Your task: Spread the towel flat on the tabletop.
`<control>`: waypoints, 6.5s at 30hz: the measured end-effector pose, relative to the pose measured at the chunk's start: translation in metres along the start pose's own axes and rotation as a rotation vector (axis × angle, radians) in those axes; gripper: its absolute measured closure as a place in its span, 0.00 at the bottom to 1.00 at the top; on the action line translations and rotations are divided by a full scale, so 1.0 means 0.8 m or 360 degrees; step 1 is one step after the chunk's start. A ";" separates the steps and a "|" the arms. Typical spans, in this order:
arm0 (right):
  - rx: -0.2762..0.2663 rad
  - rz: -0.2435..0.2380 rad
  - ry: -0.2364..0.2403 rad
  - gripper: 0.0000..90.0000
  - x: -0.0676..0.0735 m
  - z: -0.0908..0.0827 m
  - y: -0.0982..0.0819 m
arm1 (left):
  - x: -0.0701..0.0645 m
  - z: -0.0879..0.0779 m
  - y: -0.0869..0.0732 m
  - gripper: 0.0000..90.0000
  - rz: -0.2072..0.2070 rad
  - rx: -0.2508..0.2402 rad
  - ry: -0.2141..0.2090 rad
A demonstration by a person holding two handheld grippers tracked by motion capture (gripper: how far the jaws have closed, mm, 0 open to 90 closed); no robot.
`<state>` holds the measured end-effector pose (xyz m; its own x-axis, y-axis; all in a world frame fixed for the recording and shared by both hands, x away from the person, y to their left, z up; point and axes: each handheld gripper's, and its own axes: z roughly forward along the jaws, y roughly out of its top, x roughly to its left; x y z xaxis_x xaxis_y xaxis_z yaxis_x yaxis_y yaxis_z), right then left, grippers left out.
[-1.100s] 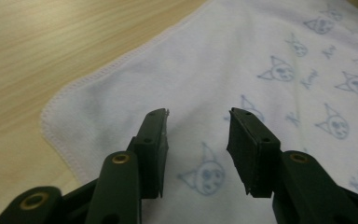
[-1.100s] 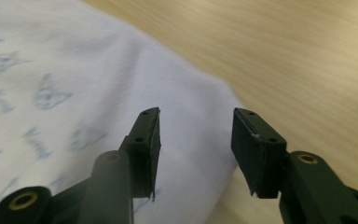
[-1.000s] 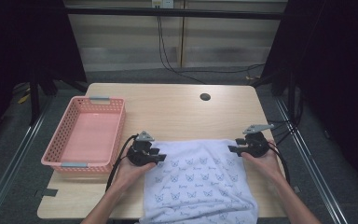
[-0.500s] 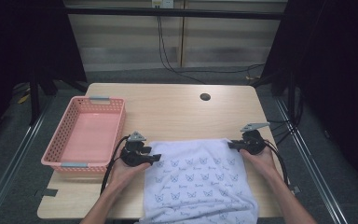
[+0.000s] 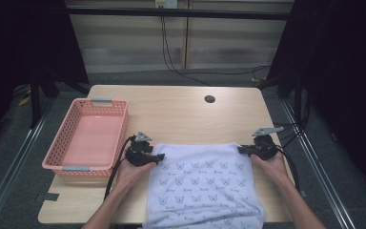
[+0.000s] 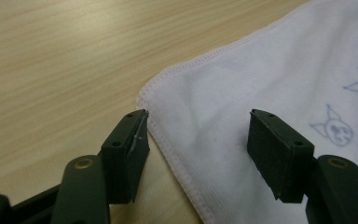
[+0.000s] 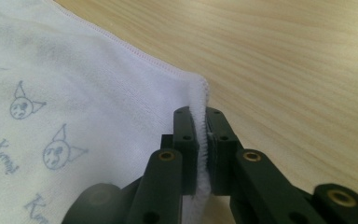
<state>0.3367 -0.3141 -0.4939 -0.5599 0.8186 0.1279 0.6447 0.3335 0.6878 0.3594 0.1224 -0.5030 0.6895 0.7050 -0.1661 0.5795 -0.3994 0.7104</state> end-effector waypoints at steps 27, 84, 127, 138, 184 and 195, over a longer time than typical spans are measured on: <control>-0.0494 0.0053 0.0083 0.95 -0.007 -0.086 0.070 | 0.020 -0.088 0.090 0.97 0.0043 -0.0433 -0.0199; -0.0604 -0.0006 0.0105 0.96 -0.012 -0.133 0.134 | 0.026 -0.120 0.144 0.96 0.0155 -0.0506 -0.0185; 0.0122 -0.0054 0.0248 0.96 0.072 -0.056 -0.074 | -0.027 -0.057 -0.056 0.96 0.0024 0.0072 -0.0272; 0.0087 -0.0029 0.0107 0.96 0.042 -0.038 -0.050 | -0.013 -0.022 -0.022 0.96 0.0040 0.0029 -0.0173; -0.0100 0.0270 -0.0146 0.96 -0.063 0.049 0.065 | 0.077 0.052 0.090 0.96 -0.0127 -0.0084 0.0011; -0.0441 0.0146 -0.0083 0.96 -0.052 -0.058 0.119 | 0.043 -0.046 0.144 0.96 0.0044 -0.0374 -0.0079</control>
<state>0.3969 -0.3386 -0.4006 -0.4735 0.8649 0.1666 0.5207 0.1223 0.8449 0.4341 0.1223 -0.4019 0.7275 0.6637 -0.1739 0.4471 -0.2665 0.8539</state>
